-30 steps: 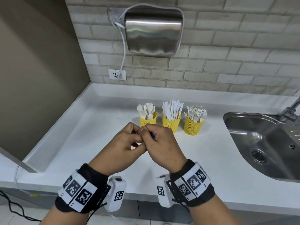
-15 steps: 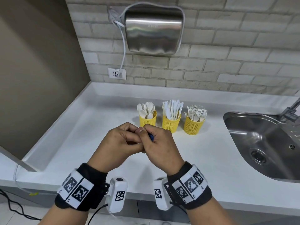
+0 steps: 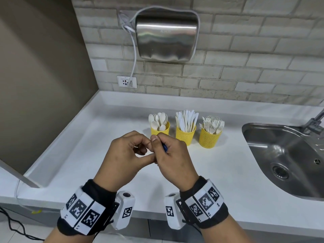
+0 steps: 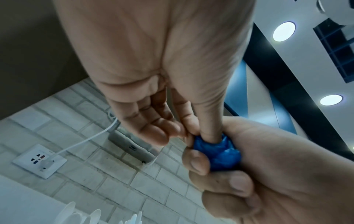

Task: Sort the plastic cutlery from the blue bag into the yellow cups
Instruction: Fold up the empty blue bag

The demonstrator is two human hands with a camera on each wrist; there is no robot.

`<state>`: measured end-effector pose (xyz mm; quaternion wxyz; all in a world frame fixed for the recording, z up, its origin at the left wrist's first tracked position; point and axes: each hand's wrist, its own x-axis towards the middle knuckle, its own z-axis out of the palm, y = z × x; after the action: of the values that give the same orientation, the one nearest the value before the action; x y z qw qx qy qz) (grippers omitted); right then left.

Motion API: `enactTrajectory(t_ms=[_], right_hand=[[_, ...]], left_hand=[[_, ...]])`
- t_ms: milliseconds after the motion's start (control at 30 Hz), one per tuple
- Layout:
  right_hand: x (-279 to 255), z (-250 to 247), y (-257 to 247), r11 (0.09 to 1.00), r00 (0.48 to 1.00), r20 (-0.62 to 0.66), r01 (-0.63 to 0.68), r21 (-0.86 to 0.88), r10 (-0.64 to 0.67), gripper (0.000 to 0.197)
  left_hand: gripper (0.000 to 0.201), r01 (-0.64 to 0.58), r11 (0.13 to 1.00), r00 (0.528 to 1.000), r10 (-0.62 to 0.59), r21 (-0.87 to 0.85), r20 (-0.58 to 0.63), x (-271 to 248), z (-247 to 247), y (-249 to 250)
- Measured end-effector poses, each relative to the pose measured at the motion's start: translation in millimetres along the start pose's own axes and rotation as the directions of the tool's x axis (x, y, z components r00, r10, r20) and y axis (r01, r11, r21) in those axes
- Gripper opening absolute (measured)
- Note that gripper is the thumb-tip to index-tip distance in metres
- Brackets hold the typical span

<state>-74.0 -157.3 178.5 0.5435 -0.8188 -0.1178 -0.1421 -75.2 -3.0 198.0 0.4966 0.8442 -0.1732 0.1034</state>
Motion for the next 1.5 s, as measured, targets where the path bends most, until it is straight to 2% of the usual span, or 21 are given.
enactTrajectory(t_ms=[100,233,367,500,600,667,733,867,967,1100,1200,1333,1400,1500], right_hand=[[2.1,-3.4,2.2,1.0,0.998,-0.07,0.0,0.011,0.001,0.044],[9.1,-11.4,6.6,0.979,0.983,-0.14,-0.096,0.177,0.122,0.047],[13.8,-14.8,0.4,0.883,0.951,-0.083,-0.242,0.402,0.299,0.051],[14.2,-15.3,-2.5,0.832,0.932,0.006,-0.327,0.448,0.363,0.053],[12.4,-13.3,-3.2,0.861,0.944,0.037,-0.314,0.399,0.327,0.05],[11.5,-10.5,0.7,0.948,0.974,-0.041,-0.208,0.241,0.225,0.049],[11.1,-10.2,4.6,0.992,0.99,-0.102,-0.092,0.084,0.101,0.046],[13.8,-19.3,7.6,1.0,0.984,-0.177,-0.017,0.006,0.018,0.044],[18.9,-29.3,15.3,0.994,0.956,-0.284,0.055,-0.091,-0.079,0.047],[20.1,-43.8,25.9,0.975,0.942,-0.322,0.023,-0.223,-0.096,0.051],[11.9,-52.1,36.3,0.961,0.945,-0.321,-0.027,-0.276,-0.066,0.056],[-8.9,-62.8,49.6,0.942,0.949,-0.315,-0.127,-0.311,0.024,0.061],[-20.4,-70.4,56.9,0.933,0.949,-0.31,-0.166,-0.318,0.063,0.062],[-36.9,-83.4,71.1,0.917,0.949,-0.298,-0.206,-0.341,0.102,0.062]], left_hand=[[0.016,-0.111,0.992,0.993,0.113,0.059,-0.036,-5.1,4.5,3.5],[0.036,-0.254,0.95,0.967,0.249,0.18,0.047,-12.7,12.5,4.1],[0.033,-0.296,0.901,0.953,0.302,0.318,0.032,-11.0,20.2,2.3],[0.021,-0.298,0.877,0.946,0.324,0.378,-0.006,-4.4,19.5,0.3],[0.021,-0.309,0.864,0.938,0.346,0.397,-0.024,1.3,19.7,1.1],[0.022,-0.309,0.855,0.937,0.349,0.417,-0.022,5.1,24.0,2.9],[0.024,-0.309,0.846,0.937,0.349,0.434,-0.015,8.6,28.9,5.0],[0.019,-0.311,0.872,0.944,0.331,0.377,0.014,8.9,33.5,8.7],[0.033,-0.304,0.898,0.95,0.311,0.318,0.031,-0.2,35.8,11.7],[0.045,-0.246,0.94,0.969,0.241,0.235,0.052,-10.9,34.8,9.7],[0.051,-0.169,0.969,0.976,0.139,0.179,0.166,-17.8,31.4,-0.4],[0.054,-0.129,0.961,0.918,0.023,0.244,0.395,-39.3,28.1,-25.5],[0.047,-0.088,0.959,0.862,-0.062,0.268,0.503,-54.8,28.5,-41.5],[0.027,-0.062,0.944,0.747,-0.171,0.324,0.642,-85.7,30.3,-66.7]])
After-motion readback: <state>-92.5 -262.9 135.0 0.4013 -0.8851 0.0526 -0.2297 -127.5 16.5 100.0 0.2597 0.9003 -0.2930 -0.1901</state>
